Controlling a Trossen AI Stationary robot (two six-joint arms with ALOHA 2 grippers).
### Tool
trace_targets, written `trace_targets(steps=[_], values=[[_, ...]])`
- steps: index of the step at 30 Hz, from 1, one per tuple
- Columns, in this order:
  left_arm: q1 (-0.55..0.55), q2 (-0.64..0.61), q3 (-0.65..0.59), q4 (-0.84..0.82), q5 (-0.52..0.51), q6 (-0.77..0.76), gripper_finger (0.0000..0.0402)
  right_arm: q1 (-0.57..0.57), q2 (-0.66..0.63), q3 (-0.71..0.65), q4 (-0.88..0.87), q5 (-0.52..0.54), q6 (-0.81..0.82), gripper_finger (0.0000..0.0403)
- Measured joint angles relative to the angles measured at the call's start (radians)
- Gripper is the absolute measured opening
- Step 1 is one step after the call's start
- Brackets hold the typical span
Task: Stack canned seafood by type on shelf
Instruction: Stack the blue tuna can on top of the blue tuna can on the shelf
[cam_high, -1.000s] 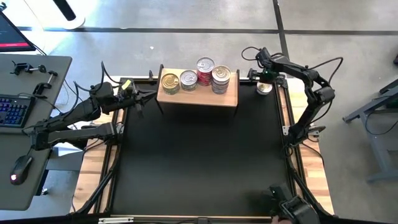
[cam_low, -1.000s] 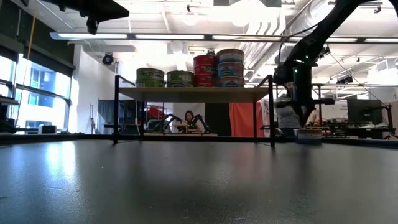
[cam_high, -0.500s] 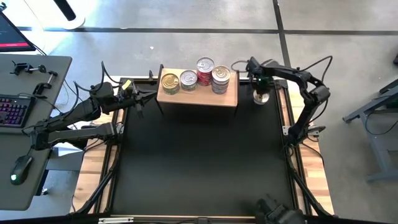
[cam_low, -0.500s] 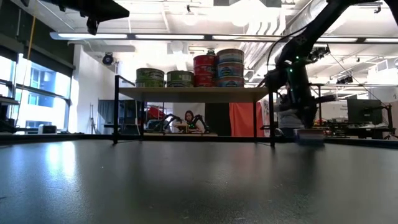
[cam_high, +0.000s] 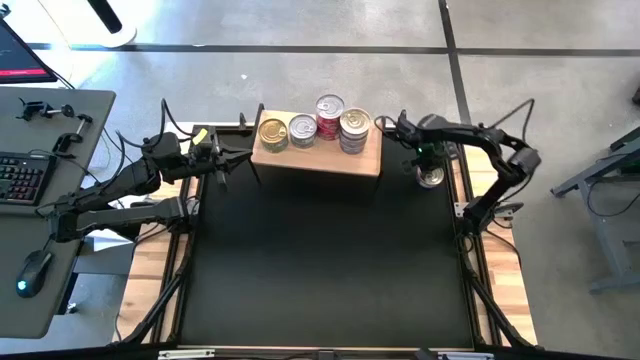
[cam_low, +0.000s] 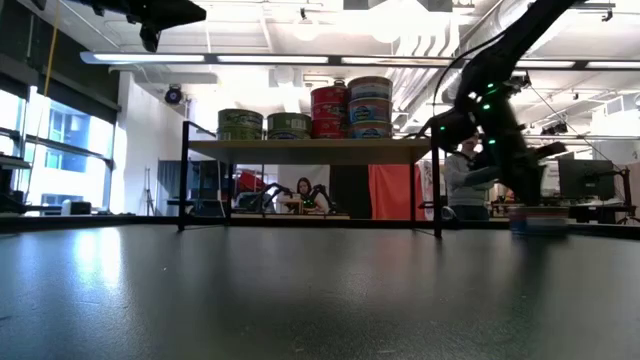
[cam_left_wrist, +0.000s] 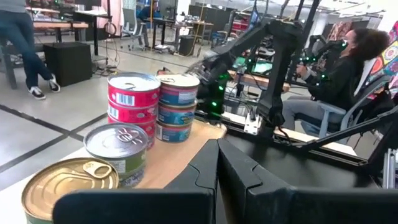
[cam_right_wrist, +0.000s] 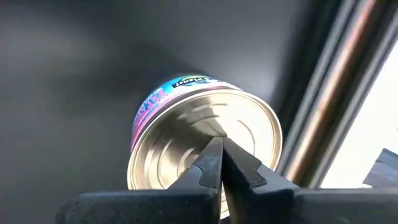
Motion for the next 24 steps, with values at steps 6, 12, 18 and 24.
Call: trace_targets(steps=[6,12,18,24], values=[[0.001,0.002,0.000,-0.001,-0.005,0.035,0.0000,0.015,-0.165,-0.127,0.007,-0.014,0.055,0.0000],[0.002,0.006,0.000,0.000,-0.013,0.053,0.0000,-0.029,-0.297,-0.212,0.078,-0.081,0.122,0.0000],[0.002,0.006,0.000,0.001,-0.013,0.046,0.0000,-0.019,-0.357,-0.239,0.194,-0.153,0.162,0.0000],[0.002,0.006,0.000,0.001,-0.014,0.026,0.0000,0.006,-0.389,-0.248,0.203,-0.201,0.092,0.0000]])
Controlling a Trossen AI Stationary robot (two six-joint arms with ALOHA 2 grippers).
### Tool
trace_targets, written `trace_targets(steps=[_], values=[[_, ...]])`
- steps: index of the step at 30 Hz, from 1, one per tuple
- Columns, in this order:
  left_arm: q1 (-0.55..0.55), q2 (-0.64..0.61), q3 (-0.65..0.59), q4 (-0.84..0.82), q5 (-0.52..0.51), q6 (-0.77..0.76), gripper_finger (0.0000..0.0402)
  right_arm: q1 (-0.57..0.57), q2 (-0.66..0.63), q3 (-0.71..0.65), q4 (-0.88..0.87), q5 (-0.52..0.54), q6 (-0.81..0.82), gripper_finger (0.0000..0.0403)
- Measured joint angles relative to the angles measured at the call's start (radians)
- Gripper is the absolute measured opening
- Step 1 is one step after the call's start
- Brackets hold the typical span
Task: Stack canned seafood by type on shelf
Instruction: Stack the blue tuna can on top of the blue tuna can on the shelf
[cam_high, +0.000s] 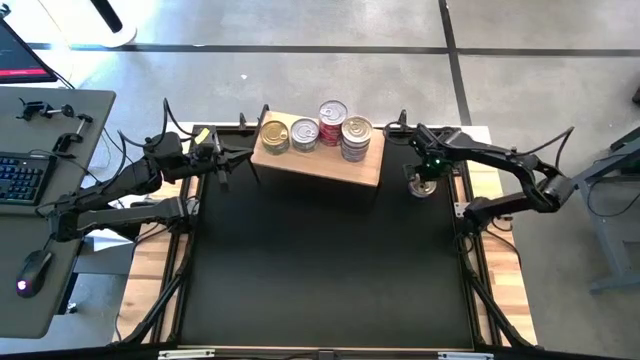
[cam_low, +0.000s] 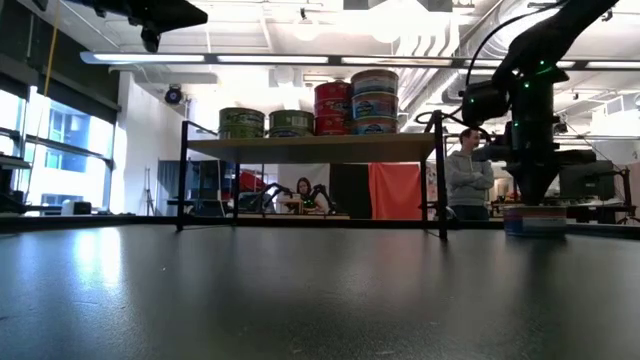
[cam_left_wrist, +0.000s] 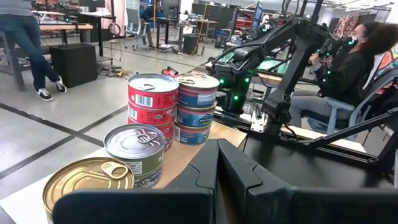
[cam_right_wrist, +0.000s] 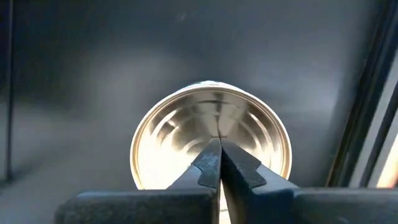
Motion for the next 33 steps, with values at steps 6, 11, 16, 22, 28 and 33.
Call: trace_targets(steps=[6,11,16,22,28,33], values=[[0.000,0.000,0.000,0.000,0.000,-0.010,0.0000,0.083,-0.004,-0.018,-0.025,-0.012,-0.144,0.0000],[0.000,0.000,0.000,0.000,0.000,-0.010,0.0000,0.201,-0.005,-0.028,-0.027,-0.019,-0.188,0.0000],[0.000,0.000,0.000,0.000,0.000,-0.009,0.0000,0.334,-0.005,-0.029,-0.012,-0.034,-0.177,0.0000],[0.000,0.000,0.000,0.000,-0.001,-0.002,0.0000,0.517,-0.005,-0.029,0.017,-0.071,-0.059,0.0000],[-0.001,0.000,0.000,-0.002,0.028,-0.112,0.0000,0.718,-0.004,-0.030,0.041,-0.085,0.135,0.0000],[-0.002,0.005,0.000,-0.003,0.185,-0.125,0.0000,0.873,-0.001,-0.031,0.143,-0.107,0.374,0.0000]])
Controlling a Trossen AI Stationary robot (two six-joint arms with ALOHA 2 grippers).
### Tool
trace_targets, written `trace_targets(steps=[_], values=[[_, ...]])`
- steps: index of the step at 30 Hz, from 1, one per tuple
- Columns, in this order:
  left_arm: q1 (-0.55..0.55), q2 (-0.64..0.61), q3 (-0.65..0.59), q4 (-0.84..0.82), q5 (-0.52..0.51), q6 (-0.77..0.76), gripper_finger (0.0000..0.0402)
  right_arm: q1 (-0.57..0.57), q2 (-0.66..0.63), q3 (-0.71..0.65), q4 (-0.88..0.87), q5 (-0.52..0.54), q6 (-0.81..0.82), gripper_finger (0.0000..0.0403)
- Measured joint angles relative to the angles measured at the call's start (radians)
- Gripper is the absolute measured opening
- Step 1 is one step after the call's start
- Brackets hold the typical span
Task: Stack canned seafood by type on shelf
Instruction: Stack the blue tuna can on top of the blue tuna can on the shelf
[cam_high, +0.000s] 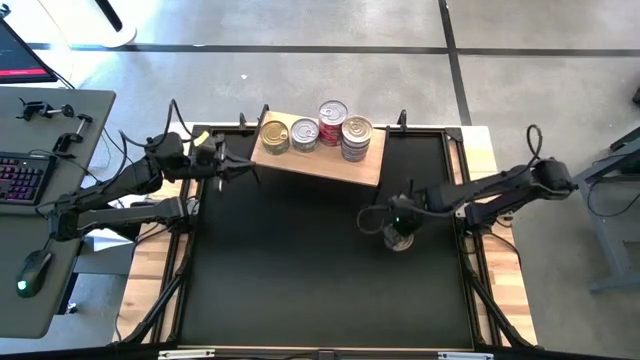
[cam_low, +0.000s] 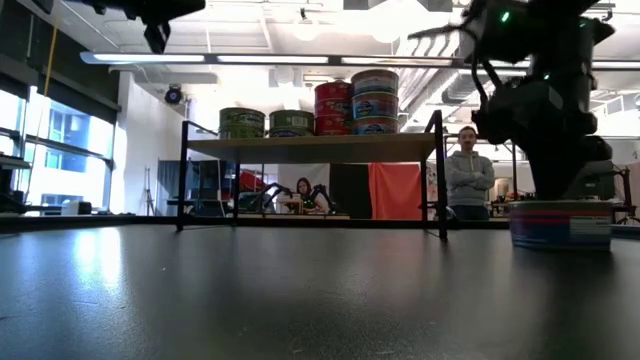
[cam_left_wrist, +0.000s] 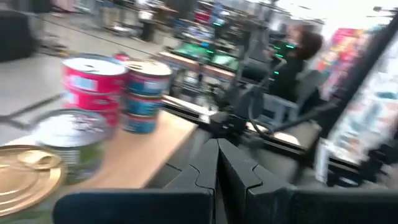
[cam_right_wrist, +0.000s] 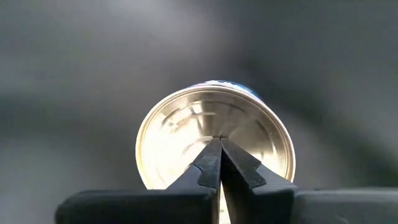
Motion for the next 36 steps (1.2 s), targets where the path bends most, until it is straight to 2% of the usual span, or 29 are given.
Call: trace_targets(steps=[3,8,13,19,23,27,32,36], values=[[-0.020,0.013,0.000,-0.004,0.064,-0.005,0.0000,0.088,0.009,-0.002,0.093,0.002,0.123,0.0000],[-0.117,0.056,0.000,-0.105,0.069,0.065,0.0000,0.186,0.095,0.042,0.202,0.025,0.265,0.0000],[-0.262,0.137,0.000,-0.193,0.024,0.071,0.0000,0.217,0.267,0.172,0.301,0.063,0.269,0.0000],[-0.473,0.247,0.000,-0.170,-0.095,0.034,0.0000,0.203,0.495,0.387,0.442,0.142,0.165,0.0000],[-0.610,0.306,0.000,-0.152,-0.210,-0.064,0.0000,0.185,0.622,0.524,0.502,0.152,0.049,0.0000],[-0.745,0.366,0.000,-0.094,-0.373,-0.197,0.0000,0.167,0.689,0.612,0.528,0.152,-0.058,0.0000],[-0.893,0.441,0.000,-0.002,-0.563,-0.371,0.0000,0.148,0.671,0.661,0.547,0.152,-0.224,0.0000],[-1.003,0.495,0.000,0.004,-0.720,-0.536,0.0000,0.141,0.619,0.663,0.540,0.152,-0.317,0.0000]])
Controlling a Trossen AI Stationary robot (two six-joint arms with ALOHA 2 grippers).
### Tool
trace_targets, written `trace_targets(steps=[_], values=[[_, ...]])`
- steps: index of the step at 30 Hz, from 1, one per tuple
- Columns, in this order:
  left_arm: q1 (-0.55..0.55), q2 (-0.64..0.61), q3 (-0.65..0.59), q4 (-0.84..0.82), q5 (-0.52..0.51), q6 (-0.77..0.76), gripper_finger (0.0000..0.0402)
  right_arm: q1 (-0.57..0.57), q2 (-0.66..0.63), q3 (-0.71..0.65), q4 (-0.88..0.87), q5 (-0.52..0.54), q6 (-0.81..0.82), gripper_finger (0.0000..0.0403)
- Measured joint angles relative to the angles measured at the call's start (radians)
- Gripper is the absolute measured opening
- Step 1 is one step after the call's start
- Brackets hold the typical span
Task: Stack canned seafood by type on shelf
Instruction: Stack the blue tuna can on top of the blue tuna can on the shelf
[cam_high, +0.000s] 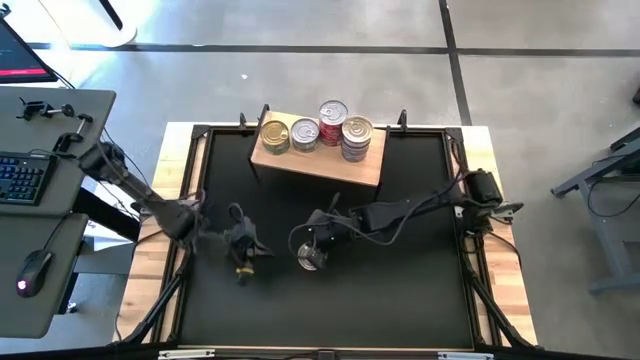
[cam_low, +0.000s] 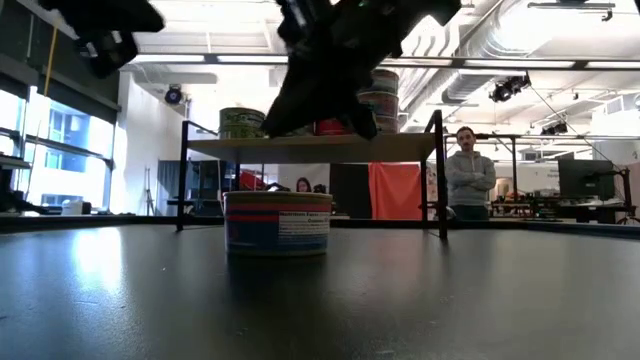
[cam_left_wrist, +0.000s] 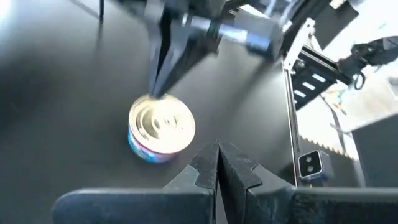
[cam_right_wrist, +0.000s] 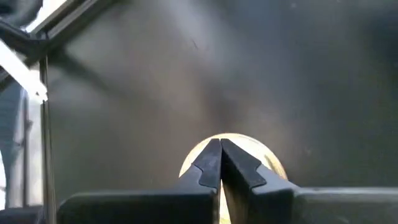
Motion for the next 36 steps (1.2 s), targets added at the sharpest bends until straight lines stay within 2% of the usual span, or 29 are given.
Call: trace_targets(steps=[3,5,9,11,14,17,22,25,32,36], values=[[-0.060,0.047,0.000,0.001,-0.065,-0.102,0.0000,0.001,-0.033,-0.021,-0.041,-0.030,-0.034,0.0000],[-0.076,0.086,0.000,0.008,-0.065,-0.148,0.0000,0.010,-0.055,-0.048,-0.081,-0.061,-0.036,0.0000],[-0.065,0.182,0.000,0.050,-0.052,-0.135,0.0000,0.050,-0.105,-0.158,-0.103,-0.054,0.037,0.0000],[-0.035,0.227,0.008,0.056,-0.029,-0.088,0.0000,0.072,-0.133,-0.235,-0.046,-0.042,0.131,0.0000],[0.016,0.276,0.033,0.052,0.004,0.004,0.0000,0.105,-0.143,-0.353,0.139,-0.009,0.304,0.0000],[0.054,0.302,0.044,0.054,0.018,0.106,0.0000,0.136,-0.125,-0.415,0.281,0.056,0.433,0.0000],[0.096,0.322,0.040,0.057,-0.006,0.255,0.0000,0.159,-0.083,-0.384,0.170,0.163,0.540,0.0000],[0.127,0.343,0.040,0.066,-0.007,0.355,0.0000,0.147,-0.047,-0.348,0.145,0.174,0.577,0.0000],[0.159,0.417,0.039,0.167,0.129,0.518,0.0000,0.131,0.012,-0.277,0.142,0.160,0.595,0.0000],[0.139,0.452,0.039,0.182,0.046,0.601,0.0000,0.132,0.012,-0.269,0.146,0.166,0.625,0.0000]])
